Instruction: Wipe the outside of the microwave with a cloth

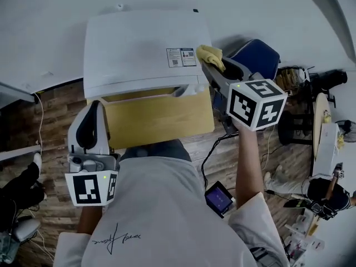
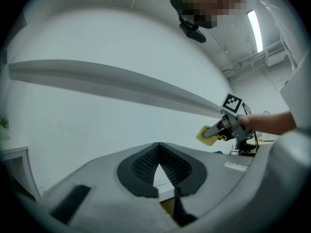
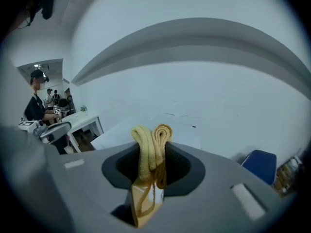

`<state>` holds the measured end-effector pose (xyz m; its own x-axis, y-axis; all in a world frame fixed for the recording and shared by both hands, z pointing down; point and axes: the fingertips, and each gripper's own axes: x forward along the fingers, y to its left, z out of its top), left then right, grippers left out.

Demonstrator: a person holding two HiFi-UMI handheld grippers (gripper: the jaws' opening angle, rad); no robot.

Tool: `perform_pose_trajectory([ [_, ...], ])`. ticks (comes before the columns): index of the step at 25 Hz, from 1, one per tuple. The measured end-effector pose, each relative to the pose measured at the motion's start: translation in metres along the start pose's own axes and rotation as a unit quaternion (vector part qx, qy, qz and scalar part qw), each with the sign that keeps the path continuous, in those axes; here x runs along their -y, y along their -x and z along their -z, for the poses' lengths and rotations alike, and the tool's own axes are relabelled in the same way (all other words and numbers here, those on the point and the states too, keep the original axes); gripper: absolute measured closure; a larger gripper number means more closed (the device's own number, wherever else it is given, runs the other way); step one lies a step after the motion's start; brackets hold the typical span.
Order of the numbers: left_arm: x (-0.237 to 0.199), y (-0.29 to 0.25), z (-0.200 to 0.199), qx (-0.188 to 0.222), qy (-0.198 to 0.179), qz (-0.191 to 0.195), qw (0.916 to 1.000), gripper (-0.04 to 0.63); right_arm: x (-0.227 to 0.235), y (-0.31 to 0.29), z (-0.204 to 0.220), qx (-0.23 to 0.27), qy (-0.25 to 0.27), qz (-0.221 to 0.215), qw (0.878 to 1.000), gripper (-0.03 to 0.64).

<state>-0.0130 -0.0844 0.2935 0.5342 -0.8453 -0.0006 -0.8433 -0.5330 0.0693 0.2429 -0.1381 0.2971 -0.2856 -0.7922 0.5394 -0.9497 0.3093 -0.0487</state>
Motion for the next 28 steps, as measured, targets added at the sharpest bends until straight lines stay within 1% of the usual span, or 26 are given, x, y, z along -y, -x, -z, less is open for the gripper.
perform_pose_trajectory([
  [2, -0.005, -0.003, -0.003, 0.007, 0.007, -0.004, 0.9999, 0.606, 0.021, -0.016, -0.01, -0.011, -0.002, 0.011, 1.0, 0.5],
  [6, -0.012, -0.012, -0.002, 0.005, -0.019, -0.021, 0.9996, 0.606, 0.068, -0.054, -0.029, -0.041, -0.012, 0.04, 0.998, 0.499],
  [10, -0.017, -0.018, 0.0, 0.002, -0.03, -0.04, 0.9987, 0.606, 0.111, -0.095, -0.034, -0.081, -0.034, 0.056, 0.995, 0.499],
  [13, -0.019, -0.022, -0.002, 0.003, -0.024, -0.052, 0.9984, 0.606, 0.137, -0.121, -0.036, -0.1, -0.048, 0.062, 0.992, 0.5],
  [17, -0.023, -0.025, -0.005, 0.017, 0.003, -0.06, 0.9981, 0.606, 0.162, -0.15, -0.037, -0.117, -0.064, 0.072, 0.988, 0.5],
  [21, -0.028, -0.031, 0.0, 0.004, -0.001, -0.066, 0.9978, 0.606, 0.177, -0.172, -0.03, -0.13, -0.075, 0.087, 0.985, 0.5],
  [24, -0.032, -0.032, -0.001, 0.005, 0.0, -0.069, 0.9976, 0.606, 0.19, -0.181, -0.026, -0.137, -0.064, 0.11, 0.982, 0.5],
  [28, -0.027, -0.036, 0.001, 0.007, 0.009, -0.055, 0.9984, 0.606, 0.2, -0.188, -0.021, -0.139, -0.045, 0.135, 0.98, 0.5],
])
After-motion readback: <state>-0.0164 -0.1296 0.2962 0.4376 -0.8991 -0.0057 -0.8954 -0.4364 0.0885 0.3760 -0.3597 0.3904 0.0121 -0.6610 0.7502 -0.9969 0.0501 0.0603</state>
